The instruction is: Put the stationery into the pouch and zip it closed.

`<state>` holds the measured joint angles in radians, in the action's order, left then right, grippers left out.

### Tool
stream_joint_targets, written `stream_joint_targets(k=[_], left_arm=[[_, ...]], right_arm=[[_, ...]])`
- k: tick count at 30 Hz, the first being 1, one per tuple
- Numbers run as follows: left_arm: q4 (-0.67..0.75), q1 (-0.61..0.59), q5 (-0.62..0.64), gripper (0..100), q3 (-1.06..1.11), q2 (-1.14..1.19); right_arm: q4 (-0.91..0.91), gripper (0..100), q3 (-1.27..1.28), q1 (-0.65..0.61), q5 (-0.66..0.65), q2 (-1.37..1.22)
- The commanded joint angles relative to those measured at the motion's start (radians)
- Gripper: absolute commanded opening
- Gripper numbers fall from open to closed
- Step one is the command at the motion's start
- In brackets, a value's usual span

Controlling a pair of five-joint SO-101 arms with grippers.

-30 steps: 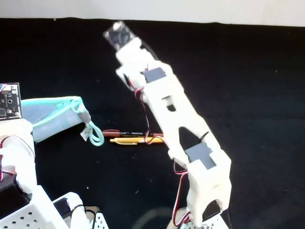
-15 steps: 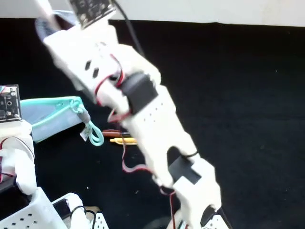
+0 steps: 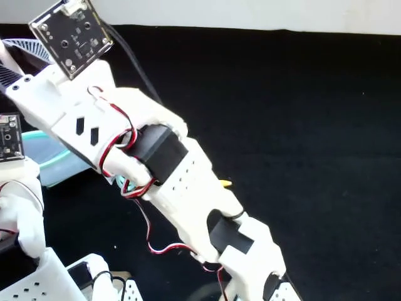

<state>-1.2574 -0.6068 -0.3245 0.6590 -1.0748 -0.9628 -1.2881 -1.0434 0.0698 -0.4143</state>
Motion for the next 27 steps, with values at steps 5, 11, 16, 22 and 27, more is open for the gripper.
stream_joint_targets(k=[5,11,16,22,27], left_arm=[[-0.005,-0.004,-0.002,1,0.045,0.013],[0.005,-0.004,-0.002,1,0.045,0.013],[0.057,-0.050,0.006,1,0.045,0.019],[0.123,-0.163,0.132,1,0.045,0.021],[0.123,-0.166,0.133,1,0.045,0.021]], right_arm=[[0.073,0.8,-0.073,-0.044,0.008,-0.148],[0.024,0.8,-0.378,-0.045,0.008,-0.400],[-0.053,0.8,-0.486,-0.038,0.048,-0.510],[-0.061,0.8,-0.487,-0.018,0.081,-0.549],[-0.065,0.8,-0.487,-0.024,0.083,-0.545]])
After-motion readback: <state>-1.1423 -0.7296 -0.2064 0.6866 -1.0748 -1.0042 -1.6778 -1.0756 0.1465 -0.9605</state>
